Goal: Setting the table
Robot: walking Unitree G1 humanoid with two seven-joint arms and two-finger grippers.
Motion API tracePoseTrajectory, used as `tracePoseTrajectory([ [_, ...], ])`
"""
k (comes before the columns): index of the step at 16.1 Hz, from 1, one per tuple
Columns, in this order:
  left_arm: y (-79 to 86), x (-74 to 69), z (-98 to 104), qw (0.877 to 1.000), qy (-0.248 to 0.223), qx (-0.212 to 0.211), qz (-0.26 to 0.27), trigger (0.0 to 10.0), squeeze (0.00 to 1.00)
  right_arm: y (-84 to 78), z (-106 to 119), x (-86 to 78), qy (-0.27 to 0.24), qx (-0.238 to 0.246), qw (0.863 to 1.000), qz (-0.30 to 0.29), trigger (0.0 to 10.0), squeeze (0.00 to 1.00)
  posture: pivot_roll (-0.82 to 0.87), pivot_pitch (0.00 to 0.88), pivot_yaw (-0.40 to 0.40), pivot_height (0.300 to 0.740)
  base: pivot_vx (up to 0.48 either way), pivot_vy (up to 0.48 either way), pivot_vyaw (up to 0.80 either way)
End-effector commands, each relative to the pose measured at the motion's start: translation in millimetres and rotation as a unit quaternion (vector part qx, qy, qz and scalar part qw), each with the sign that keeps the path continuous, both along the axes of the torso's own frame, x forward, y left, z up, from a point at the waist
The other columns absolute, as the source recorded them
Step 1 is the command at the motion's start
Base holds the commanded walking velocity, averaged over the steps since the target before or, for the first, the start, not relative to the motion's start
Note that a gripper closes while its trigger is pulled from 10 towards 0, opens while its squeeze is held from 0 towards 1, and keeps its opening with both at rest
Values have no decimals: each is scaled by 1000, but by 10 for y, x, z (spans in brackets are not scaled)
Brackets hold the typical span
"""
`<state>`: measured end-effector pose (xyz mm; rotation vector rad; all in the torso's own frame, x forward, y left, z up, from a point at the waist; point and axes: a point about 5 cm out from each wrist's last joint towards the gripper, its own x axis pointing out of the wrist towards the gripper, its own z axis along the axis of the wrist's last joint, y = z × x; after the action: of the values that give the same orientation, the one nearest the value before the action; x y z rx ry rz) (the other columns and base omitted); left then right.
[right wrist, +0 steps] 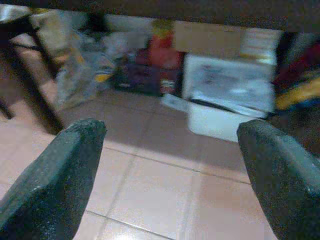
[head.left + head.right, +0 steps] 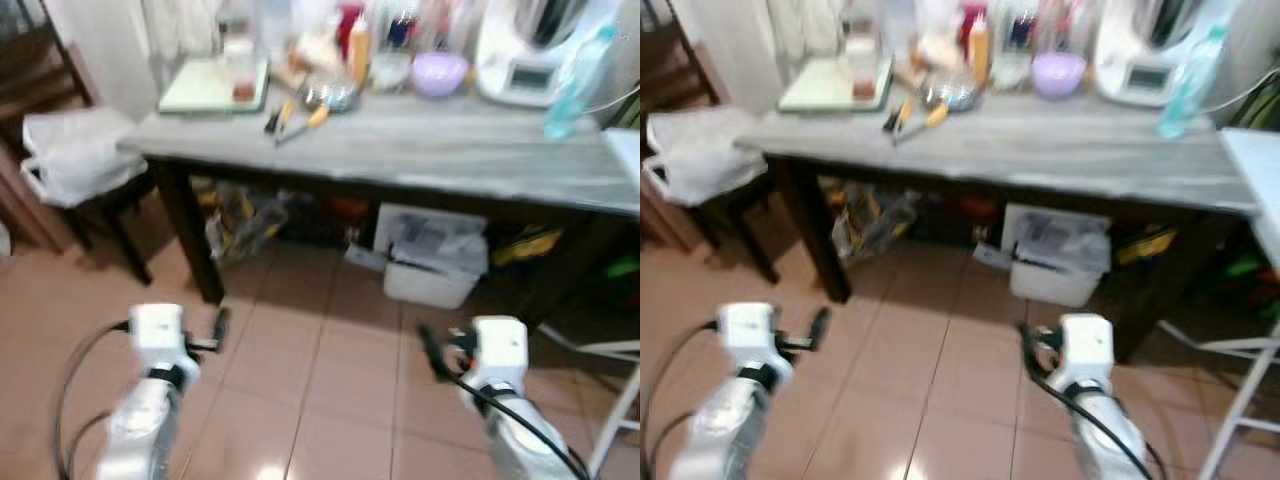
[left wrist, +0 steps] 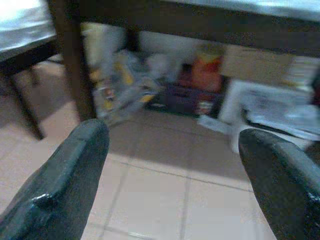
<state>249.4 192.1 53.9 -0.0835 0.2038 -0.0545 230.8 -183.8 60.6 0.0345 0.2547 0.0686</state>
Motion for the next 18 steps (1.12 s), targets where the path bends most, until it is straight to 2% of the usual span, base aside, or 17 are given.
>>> tracePoseTrajectory([
  [1, 100, -10, 13, 1000, 0, 16, 5, 10000, 0, 67, 42, 15, -11, 11, 1000, 4, 10000, 0, -14, 60, 29, 740, 0, 0, -744],
  [5, 89, -7, 25, 1000, -4, 18, -10, 10000, 0, 75, 71, 17, -20, 15, 1000, 5, 10000, 0, -14, 60, 29, 740, 0, 0, -189],
  [8, 82, 9, 37, 1000, -7, 22, -15, 10000, 0, 75, 74, 31, -21, 13, 1000, 6, 10000, 0, -12, 57, 30, 740, 0, 276, 0],
  [18, 51, 5, 40, 999, -9, 29, -29, 10000, 0, 100, 80, 60, -27, 13, 1000, 7, 10000, 0, -6, 57, 36, 740, 0, 412, 0],
])
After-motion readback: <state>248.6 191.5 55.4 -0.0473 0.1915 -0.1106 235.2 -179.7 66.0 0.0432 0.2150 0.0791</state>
